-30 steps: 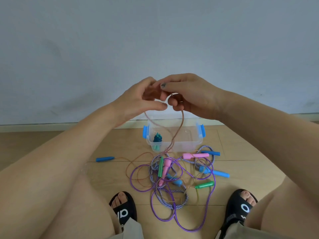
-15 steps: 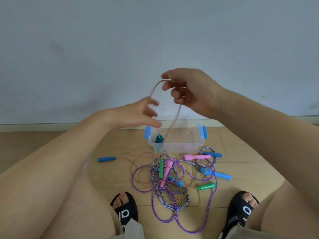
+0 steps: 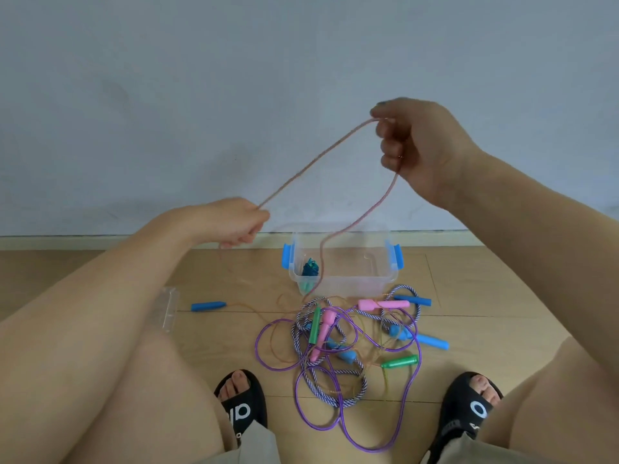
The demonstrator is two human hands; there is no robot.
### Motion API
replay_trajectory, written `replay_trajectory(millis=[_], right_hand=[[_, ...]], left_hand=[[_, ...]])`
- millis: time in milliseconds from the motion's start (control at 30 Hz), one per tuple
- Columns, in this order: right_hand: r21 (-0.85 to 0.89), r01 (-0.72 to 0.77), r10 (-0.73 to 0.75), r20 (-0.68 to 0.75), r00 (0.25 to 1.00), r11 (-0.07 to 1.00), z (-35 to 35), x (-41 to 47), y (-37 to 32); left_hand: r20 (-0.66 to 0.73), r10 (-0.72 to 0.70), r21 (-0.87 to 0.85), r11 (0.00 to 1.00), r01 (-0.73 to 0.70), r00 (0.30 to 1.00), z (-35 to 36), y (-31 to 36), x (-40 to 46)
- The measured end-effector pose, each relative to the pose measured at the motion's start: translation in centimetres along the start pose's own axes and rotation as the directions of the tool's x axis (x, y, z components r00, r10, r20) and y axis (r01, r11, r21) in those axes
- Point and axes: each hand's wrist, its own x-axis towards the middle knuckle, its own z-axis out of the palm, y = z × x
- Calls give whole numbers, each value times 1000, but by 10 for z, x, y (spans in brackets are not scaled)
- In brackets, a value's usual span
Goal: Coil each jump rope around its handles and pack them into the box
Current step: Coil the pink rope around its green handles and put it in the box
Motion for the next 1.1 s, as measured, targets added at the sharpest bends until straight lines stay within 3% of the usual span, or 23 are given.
replay_trajectory(millis=[67,200,267,367,567,733,800,867,933,1000,1033,1067,1100], right_hand=[[-32,-16,17,53,998,999,7,-4,6],[-148,6,29,234,972,989,26,-16,21],[-125,6,29,278,960,992,30,-17,22],[-93,-1,26,273,962,996,27,-15,19],[-47,-3,9,143,990,999,10,-9,9],[12,21,-20,-37,999,1000,-15,7,1],[-24,24,-27,-147,989,999,-34,16,2],[-192,-34,-15,-247,969,981,-55,27,11],[-524,-160,-8,-304,953,837,-73,36,25],[-817,-239,62,-243,968,525,-76,39,41],[-911,-218,82,-202,976,349,-70,35,47],[-955,-150,60,-139,989,256,-58,30,49],[-957,-64,33,-56,998,283,-41,22,47]], left_hand=[[88,65,-29,998,-63,994,10,6,-1],[122,324,-458,857,-236,938,21,47,-8],[98,389,-490,820,-295,916,25,59,-10],[10,370,-453,830,-326,929,27,66,-13],[64,304,-444,862,-246,950,20,58,-15],[48,240,-329,920,-212,969,8,44,-18],[13,233,-336,917,-215,972,4,37,-20],[-16,218,-341,916,-211,976,1,34,-22],[-21,201,-319,927,-197,979,3,35,-23],[-7,204,-296,935,-197,979,9,41,-23],[-5,212,-285,936,-205,977,12,44,-23],[-5,220,-277,937,-213,975,15,48,-22],[-3,229,-268,937,-222,973,18,51,-21]])
